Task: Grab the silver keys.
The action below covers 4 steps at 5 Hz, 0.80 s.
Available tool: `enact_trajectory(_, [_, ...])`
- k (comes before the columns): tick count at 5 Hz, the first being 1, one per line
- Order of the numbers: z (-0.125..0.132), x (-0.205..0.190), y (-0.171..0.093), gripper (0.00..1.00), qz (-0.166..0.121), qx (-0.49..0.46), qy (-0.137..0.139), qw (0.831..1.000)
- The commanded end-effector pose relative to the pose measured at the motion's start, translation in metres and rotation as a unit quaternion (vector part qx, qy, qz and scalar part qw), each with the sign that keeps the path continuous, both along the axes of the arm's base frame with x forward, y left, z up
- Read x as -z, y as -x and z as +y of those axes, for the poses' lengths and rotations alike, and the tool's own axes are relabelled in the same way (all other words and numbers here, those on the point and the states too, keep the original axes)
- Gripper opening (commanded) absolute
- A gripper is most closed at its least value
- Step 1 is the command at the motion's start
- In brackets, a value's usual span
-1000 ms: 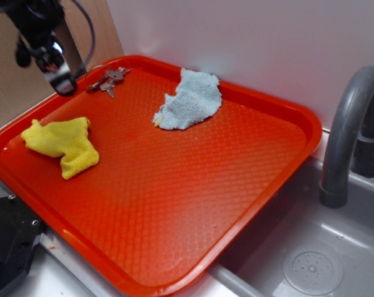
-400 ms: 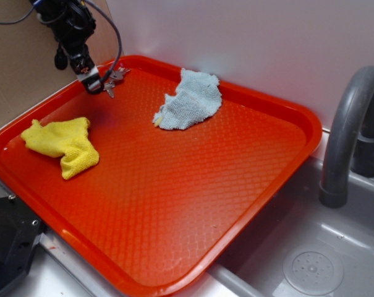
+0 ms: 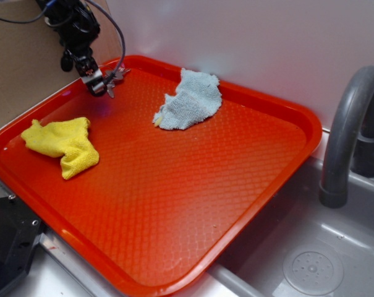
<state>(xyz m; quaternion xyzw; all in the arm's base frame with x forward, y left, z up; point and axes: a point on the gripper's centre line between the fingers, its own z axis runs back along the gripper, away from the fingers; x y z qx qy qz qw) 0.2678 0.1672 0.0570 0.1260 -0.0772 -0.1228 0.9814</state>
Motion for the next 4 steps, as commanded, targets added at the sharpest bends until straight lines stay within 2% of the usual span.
enact_trajectory(1, [0.015, -0.012, -0.019, 0.0, -0.042, -0.017, -0.007, 0.999])
enact_trajectory(2, [0.015, -0.007, -0.015, 0.0, -0.054, -0.017, -0.016, 0.998])
enact_trajectory(3, [0.012, -0.007, -0.011, 0.0, -0.041, -0.015, -0.024, 0.999])
enact_trajectory(4, [0.011, -0.021, -0.002, 0.0, -0.038, -0.017, -0.019, 0.999])
